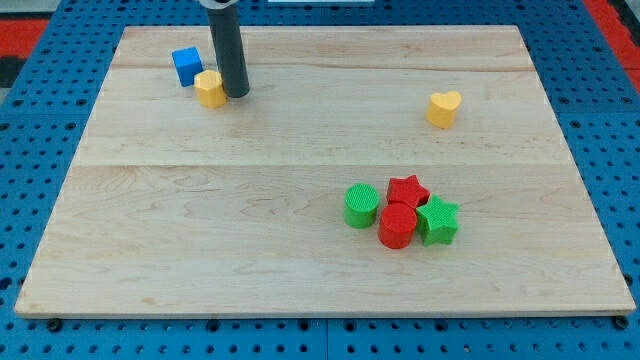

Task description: Push the yellow heart to the bottom right to the yellow hexagon

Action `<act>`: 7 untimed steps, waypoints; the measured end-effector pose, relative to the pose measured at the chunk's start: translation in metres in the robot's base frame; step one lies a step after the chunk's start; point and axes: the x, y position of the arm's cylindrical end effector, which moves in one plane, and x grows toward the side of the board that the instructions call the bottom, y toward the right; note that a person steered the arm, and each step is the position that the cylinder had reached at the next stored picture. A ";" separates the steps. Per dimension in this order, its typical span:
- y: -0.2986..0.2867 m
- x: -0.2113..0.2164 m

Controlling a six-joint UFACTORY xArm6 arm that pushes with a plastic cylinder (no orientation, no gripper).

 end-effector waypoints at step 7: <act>0.325 0.005</act>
